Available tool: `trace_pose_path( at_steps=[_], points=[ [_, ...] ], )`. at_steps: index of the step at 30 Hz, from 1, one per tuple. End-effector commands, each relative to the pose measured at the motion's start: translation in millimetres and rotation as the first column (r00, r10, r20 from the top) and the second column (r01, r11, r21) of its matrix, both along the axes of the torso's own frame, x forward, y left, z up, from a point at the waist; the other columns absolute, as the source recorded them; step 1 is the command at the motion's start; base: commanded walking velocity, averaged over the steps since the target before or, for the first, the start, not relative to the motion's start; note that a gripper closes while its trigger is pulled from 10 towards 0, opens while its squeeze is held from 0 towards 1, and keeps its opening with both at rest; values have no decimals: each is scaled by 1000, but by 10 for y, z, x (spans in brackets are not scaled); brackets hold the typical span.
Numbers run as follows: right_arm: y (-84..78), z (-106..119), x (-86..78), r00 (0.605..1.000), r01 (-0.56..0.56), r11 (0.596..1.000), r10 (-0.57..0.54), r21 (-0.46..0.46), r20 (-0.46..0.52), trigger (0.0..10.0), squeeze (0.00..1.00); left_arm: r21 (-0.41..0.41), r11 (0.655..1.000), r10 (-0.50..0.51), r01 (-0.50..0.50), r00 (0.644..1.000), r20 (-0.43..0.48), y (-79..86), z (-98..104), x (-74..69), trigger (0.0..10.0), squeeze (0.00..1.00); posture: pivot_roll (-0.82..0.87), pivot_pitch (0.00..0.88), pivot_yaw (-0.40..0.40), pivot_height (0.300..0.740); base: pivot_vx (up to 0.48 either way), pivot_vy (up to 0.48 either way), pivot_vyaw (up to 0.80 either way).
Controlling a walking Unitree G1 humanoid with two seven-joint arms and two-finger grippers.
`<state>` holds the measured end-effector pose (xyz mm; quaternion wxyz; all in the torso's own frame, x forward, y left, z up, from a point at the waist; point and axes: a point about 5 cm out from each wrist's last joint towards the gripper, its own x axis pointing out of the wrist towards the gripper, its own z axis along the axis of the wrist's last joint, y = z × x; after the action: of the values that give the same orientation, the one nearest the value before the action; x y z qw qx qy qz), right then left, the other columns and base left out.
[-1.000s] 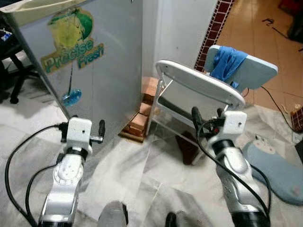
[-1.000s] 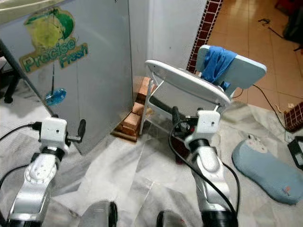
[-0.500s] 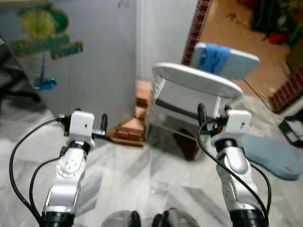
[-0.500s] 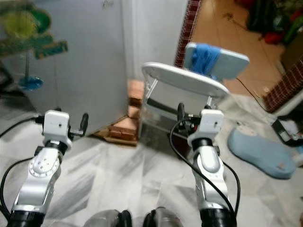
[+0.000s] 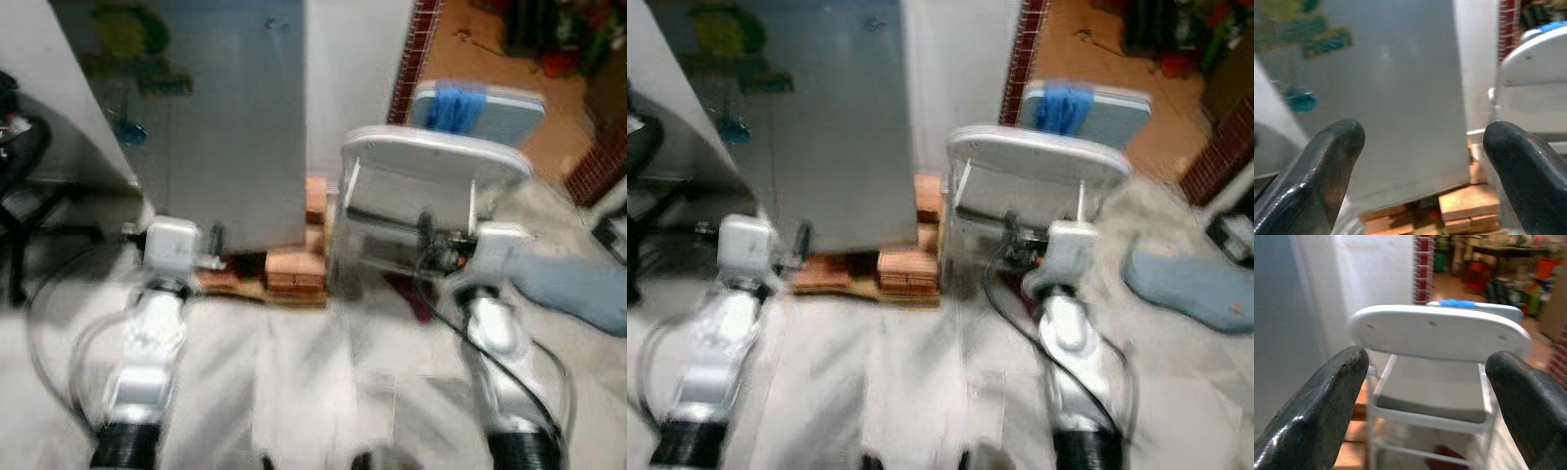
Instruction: Restocking fridge
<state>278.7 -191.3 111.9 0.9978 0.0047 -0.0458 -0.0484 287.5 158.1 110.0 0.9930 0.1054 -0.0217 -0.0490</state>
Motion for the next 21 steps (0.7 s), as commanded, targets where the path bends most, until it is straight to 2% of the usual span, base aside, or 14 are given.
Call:
trace_pose_path(
  at_steps=[1, 13, 21],
  points=[
    [80, 26, 12, 1000, -21, 1000, 21, 6, 14, 10000, 0, 24, 999, 26, -26, 1000, -4, 127, -8, -16, 10000, 0, 25, 99, 24, 740, 0, 480, 0],
    [93, -14, 4, 1000, -25, 1000, 25, 0, -2, 10000, 0, 5, 1000, 23, -23, 1000, 0, 126, -4, -23, 10000, 0, 28, 123, 12, 740, 0, 480, -669],
    [58, -28, 0, 1000, -23, 1000, 22, -12, -11, 10000, 0, 0, 1000, 17, -17, 1000, -17, 108, -57, -61, 10000, 0, 25, 127, 7, 740, 0, 480, 0]
  ],
)
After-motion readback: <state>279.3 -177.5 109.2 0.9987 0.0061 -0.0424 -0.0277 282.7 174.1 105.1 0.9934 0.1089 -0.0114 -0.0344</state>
